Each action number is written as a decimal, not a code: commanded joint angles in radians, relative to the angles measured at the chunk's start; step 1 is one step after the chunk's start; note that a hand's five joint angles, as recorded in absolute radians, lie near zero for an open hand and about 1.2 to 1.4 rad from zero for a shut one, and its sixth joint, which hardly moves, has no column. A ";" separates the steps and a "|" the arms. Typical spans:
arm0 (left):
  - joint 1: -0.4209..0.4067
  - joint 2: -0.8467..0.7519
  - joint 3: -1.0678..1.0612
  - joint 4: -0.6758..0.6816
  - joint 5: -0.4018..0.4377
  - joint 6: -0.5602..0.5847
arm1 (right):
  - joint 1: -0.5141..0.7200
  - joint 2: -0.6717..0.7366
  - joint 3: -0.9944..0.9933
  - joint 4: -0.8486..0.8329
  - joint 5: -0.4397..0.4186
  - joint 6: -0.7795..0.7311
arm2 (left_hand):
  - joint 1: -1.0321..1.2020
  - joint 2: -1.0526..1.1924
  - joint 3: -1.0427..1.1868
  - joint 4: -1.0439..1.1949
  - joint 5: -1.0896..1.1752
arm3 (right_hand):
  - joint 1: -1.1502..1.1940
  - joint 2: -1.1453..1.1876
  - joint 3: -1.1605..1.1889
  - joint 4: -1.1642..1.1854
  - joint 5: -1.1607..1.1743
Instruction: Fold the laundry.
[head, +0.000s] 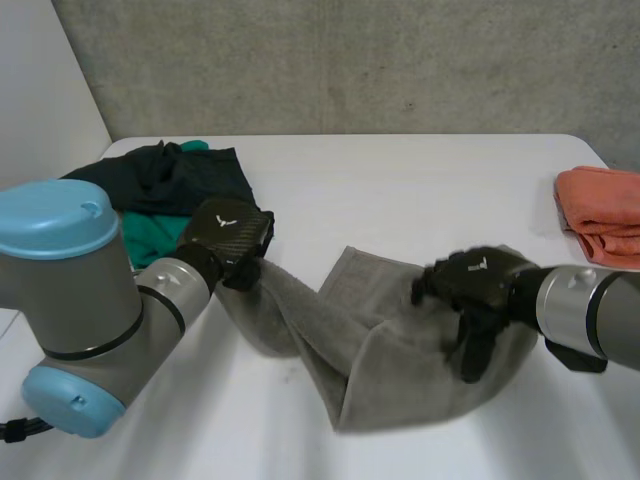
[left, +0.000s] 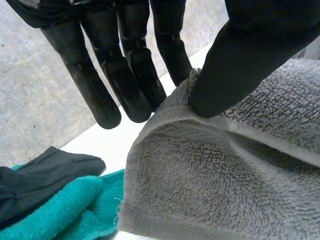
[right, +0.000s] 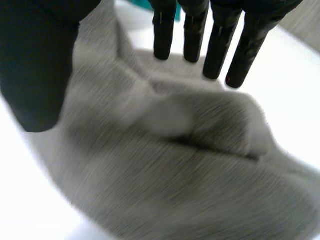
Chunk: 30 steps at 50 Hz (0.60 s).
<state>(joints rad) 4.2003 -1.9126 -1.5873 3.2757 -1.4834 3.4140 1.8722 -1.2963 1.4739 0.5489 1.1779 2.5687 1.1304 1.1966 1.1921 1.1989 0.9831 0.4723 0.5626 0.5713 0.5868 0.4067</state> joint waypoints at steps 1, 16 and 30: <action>-0.003 -0.011 0.003 -0.008 -0.028 0.044 | -0.016 -0.001 -0.170 -0.043 -0.004 -0.016 | 0.266 0.200 0.204 0.197 0.239 | -0.202 -0.293 -0.301 -0.317 -0.311; -0.022 0.107 -0.131 -0.015 -0.028 0.047 | 0.048 0.314 -0.432 0.009 -0.008 -0.398 | 0.266 0.200 0.204 0.197 0.239 | -0.208 -0.298 -0.307 -0.323 -0.317; -0.010 0.116 -0.132 -0.008 -0.028 0.048 | 0.084 0.522 -0.500 0.019 0.094 -0.461 | 0.266 0.200 0.204 0.197 0.239 | 0.315 0.225 0.216 0.200 0.206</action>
<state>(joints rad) 4.1829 -1.7850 -1.7354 3.2636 -1.5121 3.4606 1.9548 -0.8170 0.9741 0.5662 1.2082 2.1219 1.1303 1.1967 1.1921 1.2021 0.9832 0.2763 0.3273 0.3156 0.3186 0.1516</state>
